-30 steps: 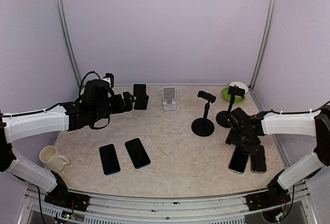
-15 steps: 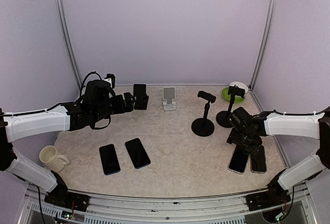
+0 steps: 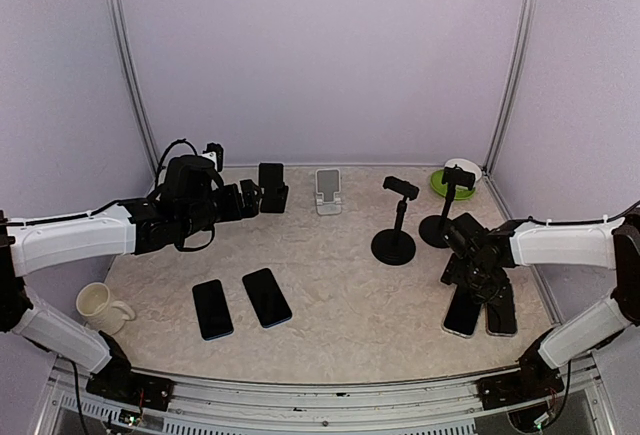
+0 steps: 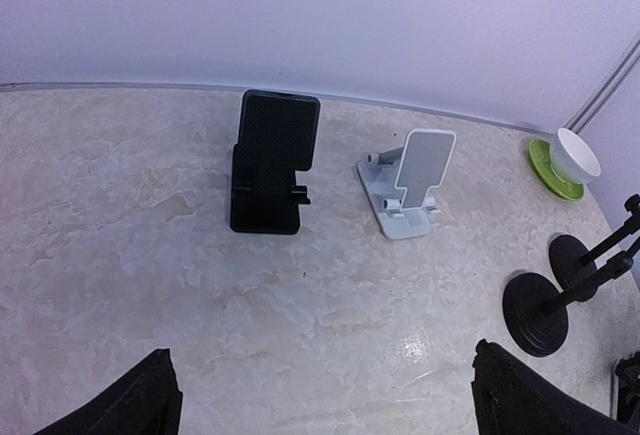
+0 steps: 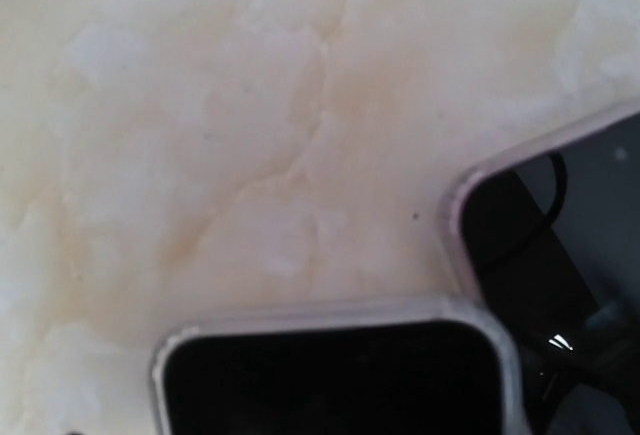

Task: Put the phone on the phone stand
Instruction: Pick up the phone at the center of the board.

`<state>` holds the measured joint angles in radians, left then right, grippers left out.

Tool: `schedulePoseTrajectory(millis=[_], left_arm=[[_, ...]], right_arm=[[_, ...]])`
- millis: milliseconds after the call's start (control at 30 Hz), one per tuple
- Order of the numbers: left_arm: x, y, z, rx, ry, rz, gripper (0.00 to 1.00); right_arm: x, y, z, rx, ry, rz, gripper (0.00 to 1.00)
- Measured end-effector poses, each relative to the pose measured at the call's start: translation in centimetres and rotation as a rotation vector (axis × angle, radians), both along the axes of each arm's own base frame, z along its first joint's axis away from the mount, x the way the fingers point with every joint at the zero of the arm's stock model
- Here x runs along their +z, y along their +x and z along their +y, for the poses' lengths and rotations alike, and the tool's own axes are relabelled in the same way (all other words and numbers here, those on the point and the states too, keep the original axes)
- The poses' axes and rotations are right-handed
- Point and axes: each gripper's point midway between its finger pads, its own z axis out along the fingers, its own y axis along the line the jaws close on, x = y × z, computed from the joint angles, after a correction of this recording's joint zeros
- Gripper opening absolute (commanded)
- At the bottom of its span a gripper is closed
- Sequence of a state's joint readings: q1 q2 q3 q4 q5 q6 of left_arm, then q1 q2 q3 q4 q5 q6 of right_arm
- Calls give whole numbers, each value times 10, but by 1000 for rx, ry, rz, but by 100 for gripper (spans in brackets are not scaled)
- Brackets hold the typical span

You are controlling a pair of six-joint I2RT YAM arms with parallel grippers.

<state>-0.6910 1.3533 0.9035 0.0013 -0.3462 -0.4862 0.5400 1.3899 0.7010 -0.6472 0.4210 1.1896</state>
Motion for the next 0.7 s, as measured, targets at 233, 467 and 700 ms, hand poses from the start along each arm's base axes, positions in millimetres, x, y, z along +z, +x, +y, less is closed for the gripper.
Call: schedulePoseTrajectory(millis=[233,467,700], left_arm=[[-1,0,0,-1,-1,0,99],[0,0,-1,-1,-2,-2,99],[-2,0,-1,-1,0,1,99]], right_arm=[[-11,-1,-1,14,-16,37,100],[-12,2,-9,8,-30,50,96],[-12,8,-12,22,-20,46,90]])
